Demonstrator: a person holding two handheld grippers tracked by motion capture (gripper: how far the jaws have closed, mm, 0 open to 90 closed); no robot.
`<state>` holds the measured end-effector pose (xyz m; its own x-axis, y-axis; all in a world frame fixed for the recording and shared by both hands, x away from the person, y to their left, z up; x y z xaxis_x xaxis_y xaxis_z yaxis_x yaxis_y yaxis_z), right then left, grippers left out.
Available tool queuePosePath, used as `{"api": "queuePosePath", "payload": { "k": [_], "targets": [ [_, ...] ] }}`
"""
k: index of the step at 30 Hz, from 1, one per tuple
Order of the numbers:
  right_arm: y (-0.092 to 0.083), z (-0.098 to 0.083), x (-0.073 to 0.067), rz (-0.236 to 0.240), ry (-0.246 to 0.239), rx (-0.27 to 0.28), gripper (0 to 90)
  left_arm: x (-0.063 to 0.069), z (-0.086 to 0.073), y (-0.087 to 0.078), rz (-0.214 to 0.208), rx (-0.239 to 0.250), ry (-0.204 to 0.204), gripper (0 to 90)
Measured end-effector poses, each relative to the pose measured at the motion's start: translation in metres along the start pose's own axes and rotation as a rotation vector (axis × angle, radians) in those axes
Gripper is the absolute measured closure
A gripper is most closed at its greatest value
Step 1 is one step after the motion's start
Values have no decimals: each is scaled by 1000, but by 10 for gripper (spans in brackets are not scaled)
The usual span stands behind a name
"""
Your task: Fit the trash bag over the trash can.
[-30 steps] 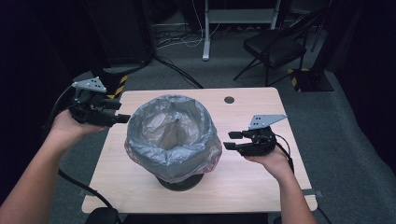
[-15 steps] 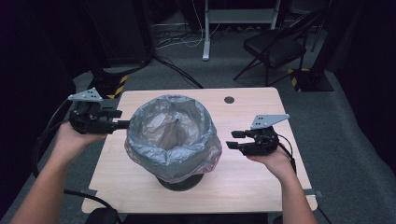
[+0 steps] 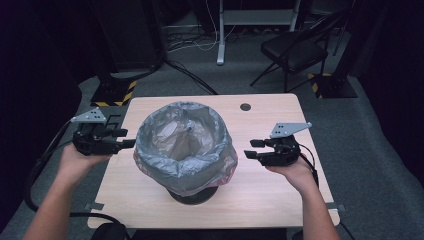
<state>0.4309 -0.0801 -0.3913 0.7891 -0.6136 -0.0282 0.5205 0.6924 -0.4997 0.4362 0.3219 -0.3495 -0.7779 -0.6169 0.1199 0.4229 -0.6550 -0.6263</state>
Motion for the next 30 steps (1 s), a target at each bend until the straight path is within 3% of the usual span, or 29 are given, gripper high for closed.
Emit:
{"api": "queuePosePath", "payload": {
  "k": [7, 14, 16, 21, 30],
  "targets": [
    [2, 0, 3, -35, -11, -17, 518, -8, -18, 13, -15, 25, -43, 450],
    [0, 3, 8, -47, -13, -14, 518, -13, -33, 27, -12, 28, -60, 457],
    [1, 2, 11, -54, -9, -15, 517, -15, -37, 32, -18, 53, -77, 463],
    [1, -5, 13, -77, -18, -20, 517, -19, -46, 41, 9, 52, -78, 470],
    [-3, -25, 18, -136, -35, -34, 516, -20, -57, 56, -18, 67, -94, 479]
  ]
}}
Point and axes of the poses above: each handheld gripper's, and its own axes: y roughly forward along the jaws, z roughly out of its top, x roughly to its right, the point moved 8 cm from there along y, roughly forward along the jaws, and after that the axes turned 7 degrees about -z, right-handed, at the moved point
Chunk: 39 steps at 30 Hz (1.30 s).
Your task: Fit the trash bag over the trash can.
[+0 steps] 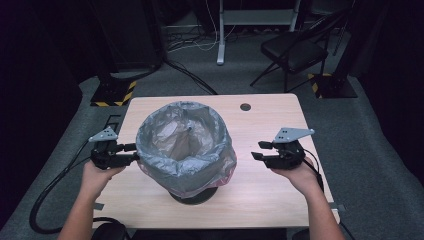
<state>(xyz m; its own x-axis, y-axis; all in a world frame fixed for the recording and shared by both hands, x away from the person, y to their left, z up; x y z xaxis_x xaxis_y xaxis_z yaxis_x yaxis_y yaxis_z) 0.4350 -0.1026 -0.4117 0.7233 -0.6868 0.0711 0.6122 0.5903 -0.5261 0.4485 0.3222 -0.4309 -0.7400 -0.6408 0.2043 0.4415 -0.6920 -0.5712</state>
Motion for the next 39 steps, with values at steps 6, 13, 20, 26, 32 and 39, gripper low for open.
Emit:
{"api": "queuePosePath", "payload": {
  "k": [6, 13, 20, 26, 32, 39],
  "targets": [
    [-6, -25, 15, -68, 57, 9, 511, -2, -6, 5, 7, 9, 1, 483],
    [-6, -40, 20, -85, 96, 22, 510, -5, -13, 15, -7, 15, -4, 488],
    [-1, -51, 22, -96, 92, -1, 506, -4, -16, 18, 0, 15, 7, 489],
    [3, -59, 22, -103, 98, -14, 505, -5, -19, 11, 5, 22, 3, 490],
    [5, -61, 21, -96, 106, -16, 503, -7, -22, 8, 6, 29, -3, 488],
    [9, -66, 20, -94, 108, -35, 501, -8, -25, 5, 8, 36, -15, 486]
  ]
}}
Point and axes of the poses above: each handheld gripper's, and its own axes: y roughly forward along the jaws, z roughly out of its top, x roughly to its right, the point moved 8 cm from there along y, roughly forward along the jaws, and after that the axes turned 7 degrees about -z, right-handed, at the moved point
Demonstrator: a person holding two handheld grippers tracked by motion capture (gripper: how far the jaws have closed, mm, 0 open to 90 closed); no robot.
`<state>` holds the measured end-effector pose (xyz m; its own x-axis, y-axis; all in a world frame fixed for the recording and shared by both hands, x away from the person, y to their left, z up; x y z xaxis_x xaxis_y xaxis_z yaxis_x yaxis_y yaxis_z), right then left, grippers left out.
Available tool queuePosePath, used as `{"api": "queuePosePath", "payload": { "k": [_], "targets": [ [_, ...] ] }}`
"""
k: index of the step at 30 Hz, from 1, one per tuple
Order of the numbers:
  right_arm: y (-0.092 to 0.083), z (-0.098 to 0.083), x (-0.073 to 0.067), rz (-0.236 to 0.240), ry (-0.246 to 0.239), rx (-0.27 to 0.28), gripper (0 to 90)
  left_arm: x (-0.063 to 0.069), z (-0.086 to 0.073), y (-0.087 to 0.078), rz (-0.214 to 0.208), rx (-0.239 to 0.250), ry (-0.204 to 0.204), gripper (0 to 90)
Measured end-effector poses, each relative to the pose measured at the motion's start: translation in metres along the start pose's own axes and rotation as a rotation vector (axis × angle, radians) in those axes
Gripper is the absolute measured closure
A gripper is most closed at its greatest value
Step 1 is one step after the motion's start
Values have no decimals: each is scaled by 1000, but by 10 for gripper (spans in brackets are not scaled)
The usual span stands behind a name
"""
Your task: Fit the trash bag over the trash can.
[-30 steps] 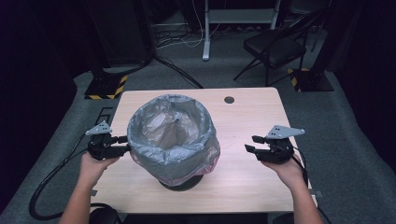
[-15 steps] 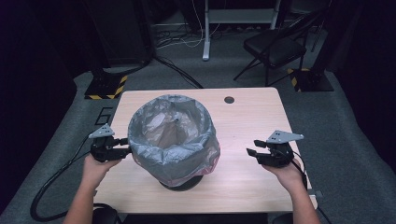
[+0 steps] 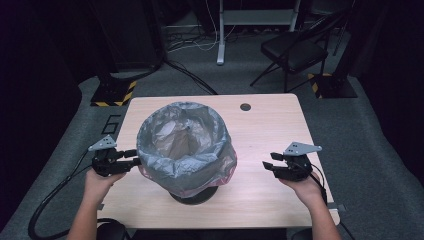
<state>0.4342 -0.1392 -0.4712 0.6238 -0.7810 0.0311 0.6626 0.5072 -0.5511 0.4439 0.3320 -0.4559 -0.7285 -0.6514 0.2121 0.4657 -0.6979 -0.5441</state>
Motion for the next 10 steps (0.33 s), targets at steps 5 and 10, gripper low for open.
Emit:
{"api": "queuePosePath", "payload": {
  "k": [5, 10],
  "targets": [
    [3, -3, 1, -4, -2, -4, 491, 1, -1, -1, -3, 3, -8, 476],
    [7, -5, 6, -26, 19, -3, 429, 1, -1, -3, 4, 1, -10, 459]
  ]
}}
Point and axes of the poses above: each handheld gripper's, and its own axes: y roughly forward along the jaws, z roughly out of its top, x roughly to its right, the point moved 8 cm from there along y, roughly forward along the jaws, and after that the axes turned 7 degrees about -z, right-handed, at the moved point
